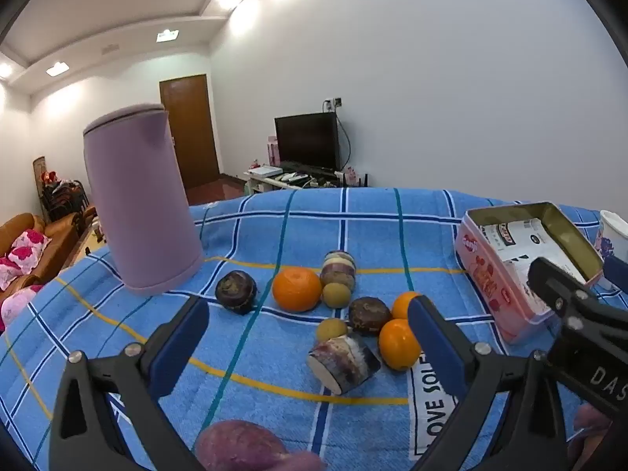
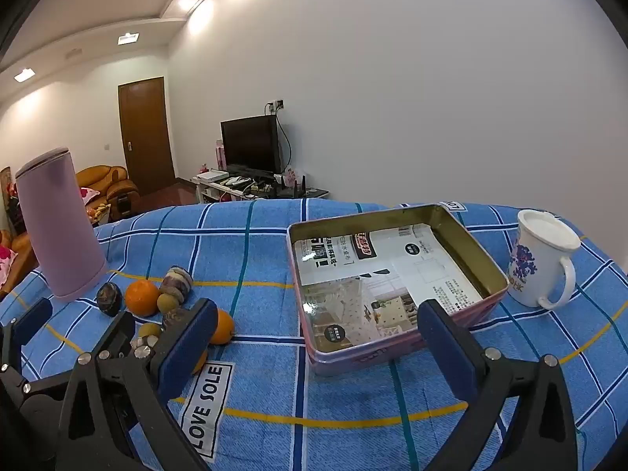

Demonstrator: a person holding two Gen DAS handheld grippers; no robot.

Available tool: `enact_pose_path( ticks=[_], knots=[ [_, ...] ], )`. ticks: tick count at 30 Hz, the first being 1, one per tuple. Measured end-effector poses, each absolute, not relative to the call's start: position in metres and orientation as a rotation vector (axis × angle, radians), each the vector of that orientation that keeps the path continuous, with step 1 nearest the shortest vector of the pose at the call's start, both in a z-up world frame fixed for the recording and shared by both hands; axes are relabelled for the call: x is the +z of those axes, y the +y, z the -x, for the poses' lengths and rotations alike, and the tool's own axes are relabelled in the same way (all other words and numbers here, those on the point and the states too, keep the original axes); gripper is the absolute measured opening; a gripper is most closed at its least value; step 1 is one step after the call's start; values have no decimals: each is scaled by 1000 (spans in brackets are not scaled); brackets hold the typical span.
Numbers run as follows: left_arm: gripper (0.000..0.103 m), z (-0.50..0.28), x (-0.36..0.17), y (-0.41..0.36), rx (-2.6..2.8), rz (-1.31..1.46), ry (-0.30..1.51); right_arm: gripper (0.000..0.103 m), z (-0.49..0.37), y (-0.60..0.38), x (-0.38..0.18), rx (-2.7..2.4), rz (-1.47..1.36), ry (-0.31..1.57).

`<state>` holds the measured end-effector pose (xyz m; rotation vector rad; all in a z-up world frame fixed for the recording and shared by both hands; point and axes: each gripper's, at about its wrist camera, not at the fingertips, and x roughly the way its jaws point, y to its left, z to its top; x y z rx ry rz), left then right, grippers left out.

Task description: Organize fruits

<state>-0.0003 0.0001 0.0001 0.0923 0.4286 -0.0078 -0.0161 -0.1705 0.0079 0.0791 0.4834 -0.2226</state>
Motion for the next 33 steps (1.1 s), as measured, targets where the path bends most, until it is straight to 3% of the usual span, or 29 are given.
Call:
enact_pose_path(
  ticks=[33],
  knots=[
    [103, 2, 1, 2, -48, -50, 459, 102, 19, -168, 10, -212, -70, 447]
  ],
)
